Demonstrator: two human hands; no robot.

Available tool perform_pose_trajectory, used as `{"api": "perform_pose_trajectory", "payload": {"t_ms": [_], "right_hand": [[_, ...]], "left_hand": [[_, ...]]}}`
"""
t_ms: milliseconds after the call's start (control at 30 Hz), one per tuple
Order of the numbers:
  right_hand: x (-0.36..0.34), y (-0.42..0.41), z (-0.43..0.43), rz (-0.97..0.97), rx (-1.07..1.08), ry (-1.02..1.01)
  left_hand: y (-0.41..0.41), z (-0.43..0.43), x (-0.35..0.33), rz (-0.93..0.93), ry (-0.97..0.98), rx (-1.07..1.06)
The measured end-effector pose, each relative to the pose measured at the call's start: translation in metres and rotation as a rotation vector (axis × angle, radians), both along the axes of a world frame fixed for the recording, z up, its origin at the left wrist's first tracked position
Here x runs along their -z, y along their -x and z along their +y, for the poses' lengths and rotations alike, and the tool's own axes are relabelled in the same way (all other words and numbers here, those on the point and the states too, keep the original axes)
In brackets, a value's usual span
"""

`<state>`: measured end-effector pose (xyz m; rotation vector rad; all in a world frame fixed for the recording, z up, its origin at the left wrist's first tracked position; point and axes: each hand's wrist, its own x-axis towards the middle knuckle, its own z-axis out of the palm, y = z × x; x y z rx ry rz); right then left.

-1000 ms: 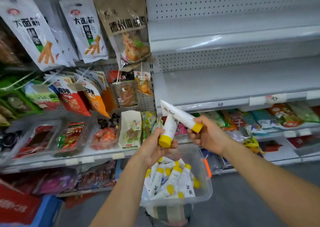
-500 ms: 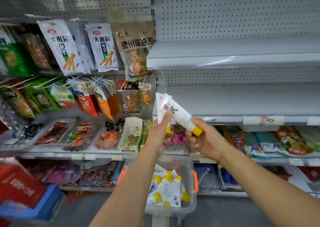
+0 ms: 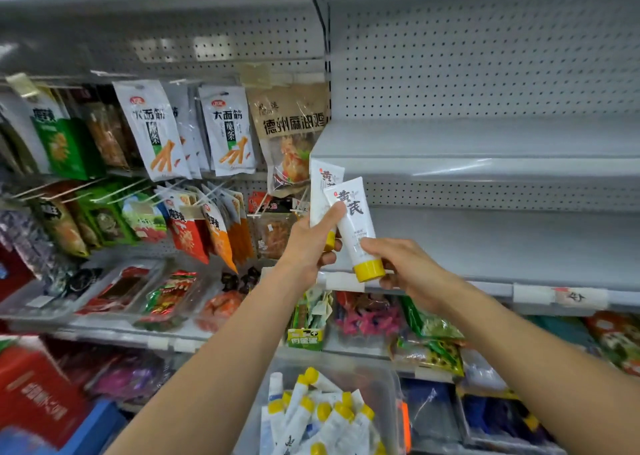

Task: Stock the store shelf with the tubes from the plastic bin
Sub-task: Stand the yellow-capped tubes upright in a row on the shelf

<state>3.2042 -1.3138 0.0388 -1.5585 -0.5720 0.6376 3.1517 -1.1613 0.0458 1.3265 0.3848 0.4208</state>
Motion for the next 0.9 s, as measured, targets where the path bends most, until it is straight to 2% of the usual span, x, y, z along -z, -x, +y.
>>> {"api": "perform_pose_trajectory", "payload": {"t_ms": [233,400,700,900], "right_hand": [[-0.034,-0.046,0.032,0.025,-0.017,-0.099],[-0.074,-0.083,0.057,-0.101,0.095,-0.144],[-0.124,-0.159,0.104,-0.415,0.238,0.0],[-0.122,-0.219,0.14,-0.55,0.199,0.116]], "left_hand": [[-0.03,0.043,-0.025,-0.051,0.027,-0.084],[-0.056,0.075,-0.04,-0.04,0.009,-0.081],[-0.105,0.112,-0.075,-0.08,-0.098,-0.091],[-0.131,0.123,-0.086,-0.072,-0.193,-0.155]]}}
